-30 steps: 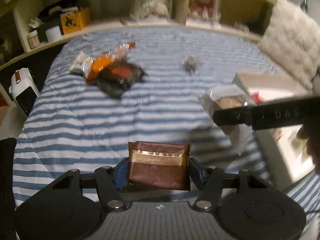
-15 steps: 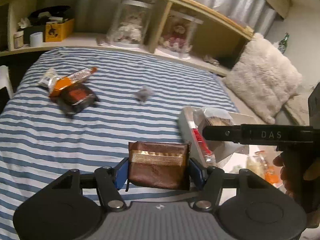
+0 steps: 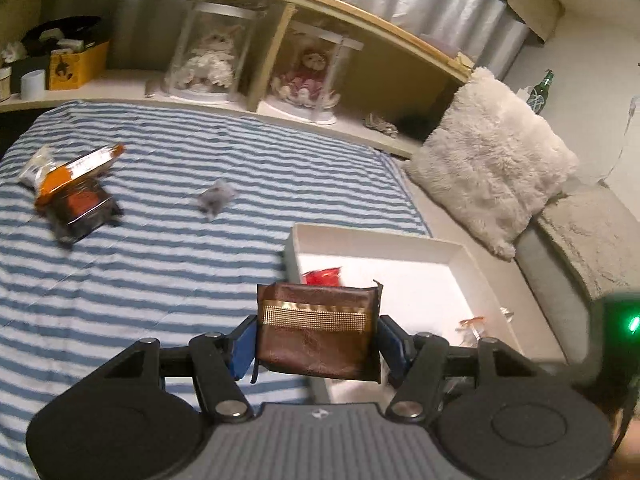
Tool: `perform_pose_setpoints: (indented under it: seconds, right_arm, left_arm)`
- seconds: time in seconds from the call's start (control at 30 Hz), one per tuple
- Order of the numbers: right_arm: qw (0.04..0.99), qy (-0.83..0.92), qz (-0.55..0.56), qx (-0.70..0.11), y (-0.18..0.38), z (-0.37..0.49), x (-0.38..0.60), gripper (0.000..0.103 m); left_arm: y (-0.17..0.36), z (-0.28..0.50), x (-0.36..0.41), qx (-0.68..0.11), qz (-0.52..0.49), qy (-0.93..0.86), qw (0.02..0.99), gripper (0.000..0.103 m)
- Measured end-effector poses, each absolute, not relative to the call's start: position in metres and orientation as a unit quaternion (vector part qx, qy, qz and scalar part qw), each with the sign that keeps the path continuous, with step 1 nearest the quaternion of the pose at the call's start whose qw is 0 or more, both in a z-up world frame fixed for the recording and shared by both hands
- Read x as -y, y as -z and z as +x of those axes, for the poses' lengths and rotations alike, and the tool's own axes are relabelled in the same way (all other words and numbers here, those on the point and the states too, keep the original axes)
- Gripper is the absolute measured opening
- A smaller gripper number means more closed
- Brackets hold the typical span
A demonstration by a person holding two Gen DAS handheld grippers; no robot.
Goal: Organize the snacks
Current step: 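Carry the round cookie and brown cake over the white box with both grippers, then lower the brown cake into the box and open the left gripper while the right releases the cookie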
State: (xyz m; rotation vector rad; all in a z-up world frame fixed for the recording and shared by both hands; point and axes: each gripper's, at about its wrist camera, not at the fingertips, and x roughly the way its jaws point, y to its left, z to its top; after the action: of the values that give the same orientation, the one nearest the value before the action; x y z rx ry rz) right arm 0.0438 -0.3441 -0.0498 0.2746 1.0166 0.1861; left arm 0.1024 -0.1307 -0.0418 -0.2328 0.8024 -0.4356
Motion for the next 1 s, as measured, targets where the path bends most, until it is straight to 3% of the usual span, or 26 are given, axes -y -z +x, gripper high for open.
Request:
perform_pose_setpoints:
  seconds: [0.2, 0.6, 0.7, 0.83, 0.97, 1.0]
  right_arm:
    - [0.836, -0.089, 0.120, -0.528, 0.072, 0.047, 0.336, 0.070]
    - [0.826, -0.074, 0.190, -0.525, 0.086, 0.044, 0.339, 0.073]
    - [0.832, -0.065, 0.204, -0.511, 0.082, 0.038, 0.345, 0.091]
    - [0.837, -0.065, 0.198, -0.506, 0.079, 0.034, 0.349, 0.094]
    - [0.834, -0.064, 0.193, -0.514, 0.077, 0.039, 0.352, 0.091]
    - [0.833, -0.065, 0.192, -0.514, 0.075, 0.039, 0.352, 0.085]
  left_arm:
    - [0.044, 0.126, 0.166, -0.405, -0.125, 0.232, 0.876, 0.064]
    - [0.066, 0.189, 0.232, -0.452, -0.162, 0.259, 0.838, 0.064]
    - [0.074, 0.200, 0.244, -0.453, -0.183, 0.267, 0.831, 0.065]
    - [0.084, 0.209, 0.249, -0.462, -0.189, 0.253, 0.828, 0.085]
    - [0.084, 0.207, 0.237, -0.468, -0.162, 0.249, 0.832, 0.088]
    - [0.084, 0.206, 0.233, -0.469, -0.158, 0.245, 0.834, 0.088]
